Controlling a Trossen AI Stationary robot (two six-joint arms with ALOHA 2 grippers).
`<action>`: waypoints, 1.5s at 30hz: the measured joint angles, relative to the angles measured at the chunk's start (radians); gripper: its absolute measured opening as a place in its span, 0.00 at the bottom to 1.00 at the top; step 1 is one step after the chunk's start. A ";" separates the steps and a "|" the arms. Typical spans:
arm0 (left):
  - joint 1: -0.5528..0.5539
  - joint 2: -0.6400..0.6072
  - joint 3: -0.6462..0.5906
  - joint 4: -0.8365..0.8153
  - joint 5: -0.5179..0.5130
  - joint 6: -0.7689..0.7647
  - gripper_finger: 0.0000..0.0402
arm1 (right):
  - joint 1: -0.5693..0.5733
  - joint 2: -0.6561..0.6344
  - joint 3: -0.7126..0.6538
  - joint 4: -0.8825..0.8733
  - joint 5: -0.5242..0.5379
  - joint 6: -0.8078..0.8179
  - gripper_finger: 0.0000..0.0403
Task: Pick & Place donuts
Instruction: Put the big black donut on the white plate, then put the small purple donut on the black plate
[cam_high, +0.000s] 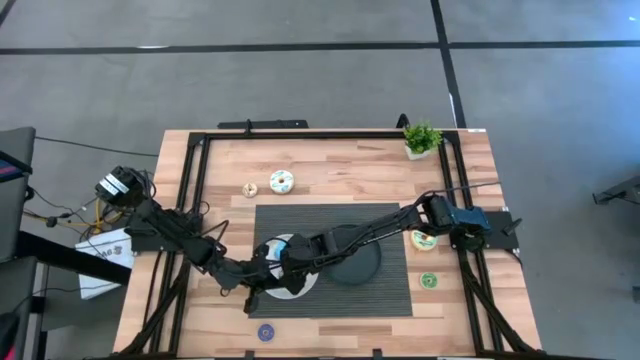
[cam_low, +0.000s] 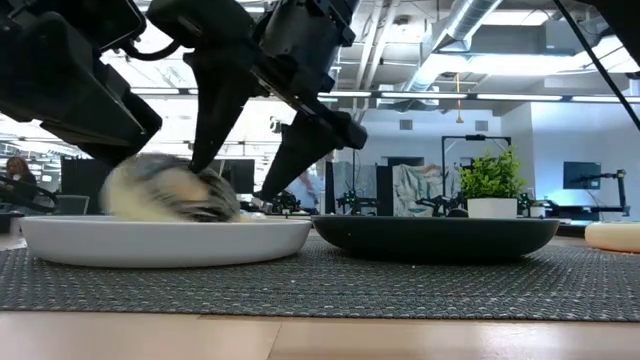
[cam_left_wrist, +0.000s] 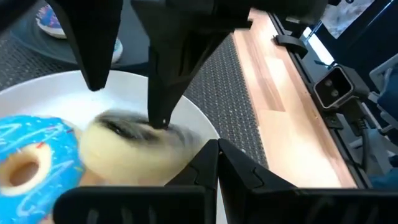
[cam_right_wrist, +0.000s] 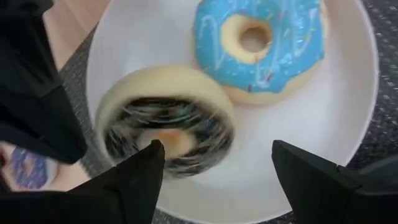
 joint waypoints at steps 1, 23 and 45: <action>0.000 0.000 0.000 0.000 0.006 -0.001 0.00 | 0.001 0.000 0.000 -0.002 0.001 -0.002 0.71; 0.000 0.000 0.000 0.010 0.041 0.024 0.00 | -0.012 -0.041 0.006 -0.057 -0.041 0.011 0.71; 0.000 -0.249 0.058 -0.263 -0.070 0.131 0.00 | 0.100 -0.350 -0.148 -0.275 0.239 -0.467 0.04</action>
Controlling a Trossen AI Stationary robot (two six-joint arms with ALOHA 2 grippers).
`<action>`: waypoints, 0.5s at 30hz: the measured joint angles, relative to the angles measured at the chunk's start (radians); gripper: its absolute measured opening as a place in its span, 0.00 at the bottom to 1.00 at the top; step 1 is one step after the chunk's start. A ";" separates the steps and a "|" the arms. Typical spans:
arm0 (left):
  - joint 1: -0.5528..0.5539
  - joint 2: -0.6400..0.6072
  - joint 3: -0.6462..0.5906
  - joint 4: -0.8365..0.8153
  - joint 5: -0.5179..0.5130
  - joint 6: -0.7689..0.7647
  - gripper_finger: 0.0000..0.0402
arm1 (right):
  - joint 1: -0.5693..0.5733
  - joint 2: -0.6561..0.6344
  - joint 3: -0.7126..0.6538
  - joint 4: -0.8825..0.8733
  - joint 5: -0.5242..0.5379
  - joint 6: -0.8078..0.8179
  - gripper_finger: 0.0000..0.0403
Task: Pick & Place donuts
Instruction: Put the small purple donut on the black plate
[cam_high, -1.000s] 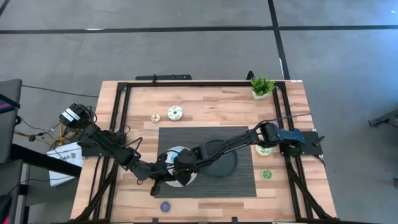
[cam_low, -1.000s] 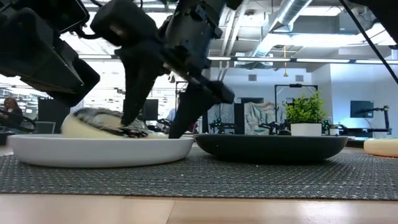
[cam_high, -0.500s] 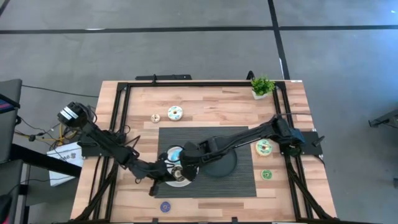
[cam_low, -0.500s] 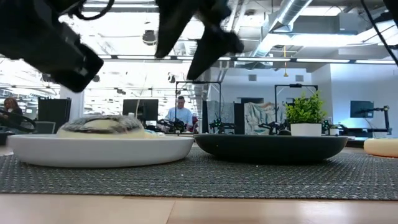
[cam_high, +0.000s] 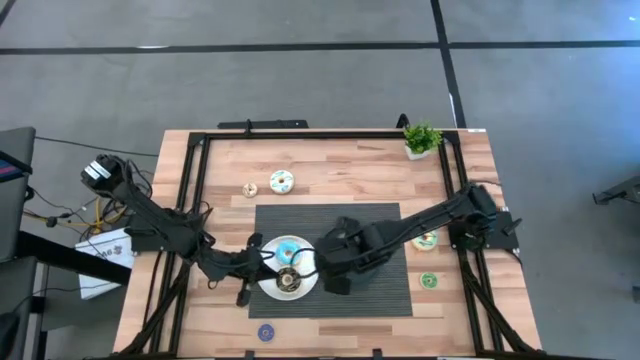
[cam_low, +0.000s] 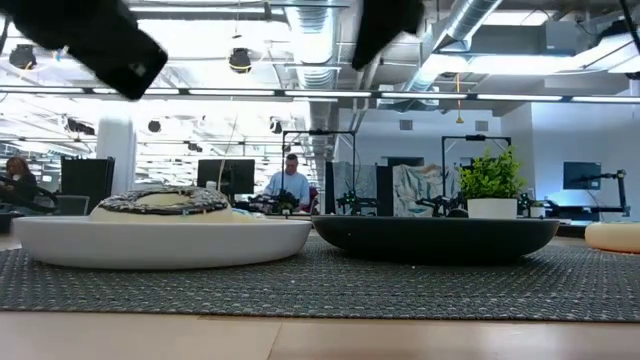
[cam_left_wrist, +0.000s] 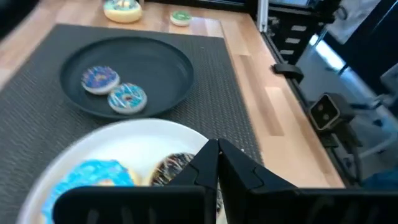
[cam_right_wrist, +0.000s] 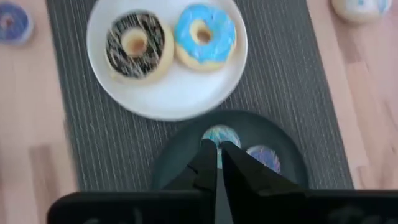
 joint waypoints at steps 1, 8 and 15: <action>0.000 -0.001 0.031 -0.049 -0.005 0.016 0.00 | 0.000 -0.038 -0.069 0.040 -0.011 0.000 0.05; 0.000 0.002 0.247 -0.403 -0.075 0.038 0.00 | 0.023 -0.455 -0.676 0.471 -0.101 0.096 0.02; -0.016 0.002 0.401 -0.590 -0.085 -0.056 0.00 | 0.070 -0.882 -1.063 0.619 -0.103 0.221 0.01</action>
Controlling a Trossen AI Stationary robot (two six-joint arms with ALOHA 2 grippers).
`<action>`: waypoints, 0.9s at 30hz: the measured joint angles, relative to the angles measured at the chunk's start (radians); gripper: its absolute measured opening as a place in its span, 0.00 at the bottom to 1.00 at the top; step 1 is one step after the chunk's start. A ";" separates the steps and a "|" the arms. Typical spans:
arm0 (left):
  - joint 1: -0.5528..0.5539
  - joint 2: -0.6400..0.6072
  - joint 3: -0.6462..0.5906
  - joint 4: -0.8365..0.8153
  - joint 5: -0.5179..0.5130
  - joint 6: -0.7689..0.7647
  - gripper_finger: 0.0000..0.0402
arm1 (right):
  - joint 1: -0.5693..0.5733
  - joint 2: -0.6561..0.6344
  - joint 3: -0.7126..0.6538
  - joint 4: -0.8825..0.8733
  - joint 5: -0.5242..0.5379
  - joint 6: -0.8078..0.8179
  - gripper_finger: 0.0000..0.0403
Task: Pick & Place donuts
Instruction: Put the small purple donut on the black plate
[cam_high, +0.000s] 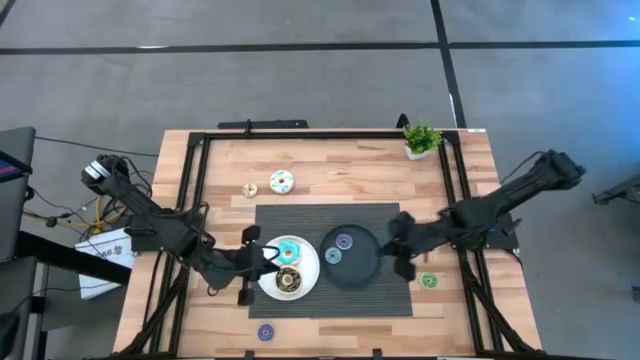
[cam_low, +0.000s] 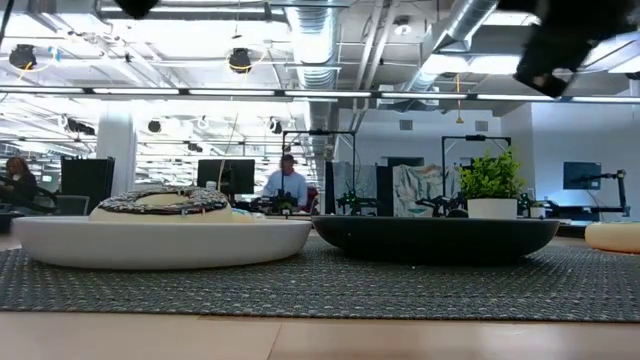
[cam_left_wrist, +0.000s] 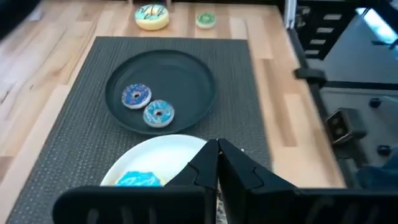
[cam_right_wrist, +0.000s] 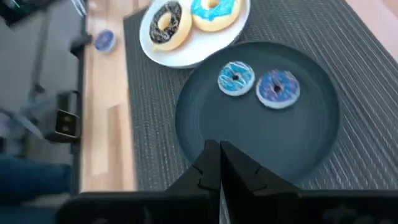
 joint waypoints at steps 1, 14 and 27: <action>-0.012 0.001 0.015 -0.019 0.000 -0.010 0.00 | 0.004 -0.051 -0.037 -0.003 0.003 0.017 0.01; -0.131 0.284 0.249 -0.317 0.079 -0.437 0.00 | 0.007 -0.343 -0.214 -0.061 0.037 0.040 0.00; -0.123 0.562 0.464 -0.447 0.379 -1.086 0.00 | 0.007 -0.332 -0.214 -0.145 0.077 -0.031 0.00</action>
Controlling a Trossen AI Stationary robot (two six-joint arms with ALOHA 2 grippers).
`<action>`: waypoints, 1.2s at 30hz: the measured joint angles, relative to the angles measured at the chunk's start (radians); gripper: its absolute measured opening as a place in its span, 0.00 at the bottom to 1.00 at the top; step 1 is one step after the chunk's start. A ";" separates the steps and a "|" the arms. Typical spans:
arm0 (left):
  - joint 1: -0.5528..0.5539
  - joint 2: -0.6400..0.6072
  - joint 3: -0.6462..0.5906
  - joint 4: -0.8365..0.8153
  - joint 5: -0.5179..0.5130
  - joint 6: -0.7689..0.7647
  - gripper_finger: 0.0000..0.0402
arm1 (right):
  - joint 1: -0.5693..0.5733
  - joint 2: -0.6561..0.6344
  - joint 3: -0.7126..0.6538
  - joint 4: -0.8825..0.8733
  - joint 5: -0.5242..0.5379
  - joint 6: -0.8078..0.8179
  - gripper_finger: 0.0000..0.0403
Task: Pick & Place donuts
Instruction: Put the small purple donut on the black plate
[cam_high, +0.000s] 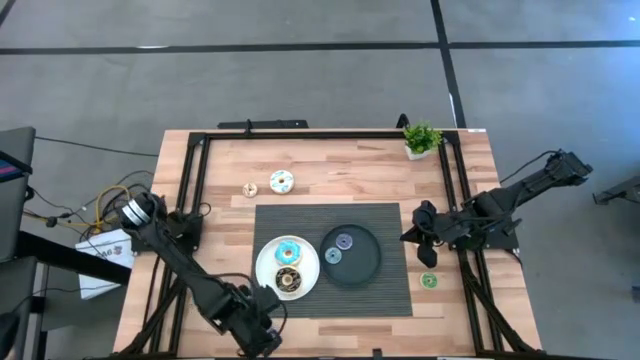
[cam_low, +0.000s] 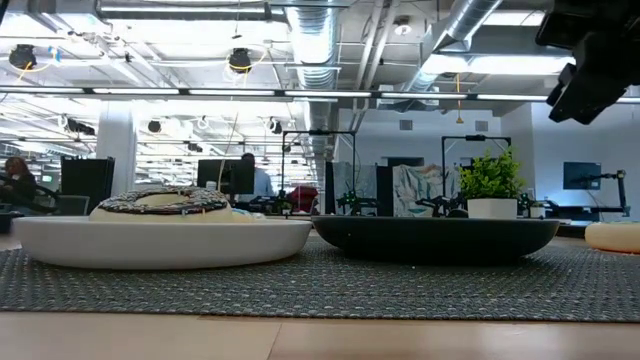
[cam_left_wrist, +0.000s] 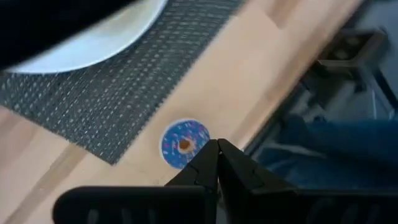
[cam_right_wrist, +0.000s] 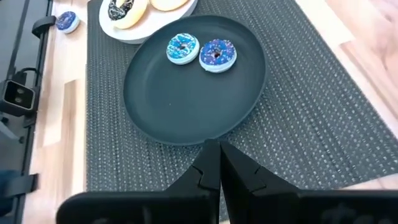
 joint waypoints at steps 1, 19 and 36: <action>0.005 0.013 0.000 -0.001 0.003 -0.043 0.00 | 0.000 0.000 0.000 0.000 0.004 -0.004 0.00; 0.037 0.060 0.000 0.012 -0.009 -0.219 0.50 | 0.000 0.000 0.000 0.000 0.004 -0.008 0.00; 0.067 0.143 -0.002 0.007 0.114 -0.403 0.65 | 0.000 0.001 0.001 -0.002 0.008 -0.008 0.00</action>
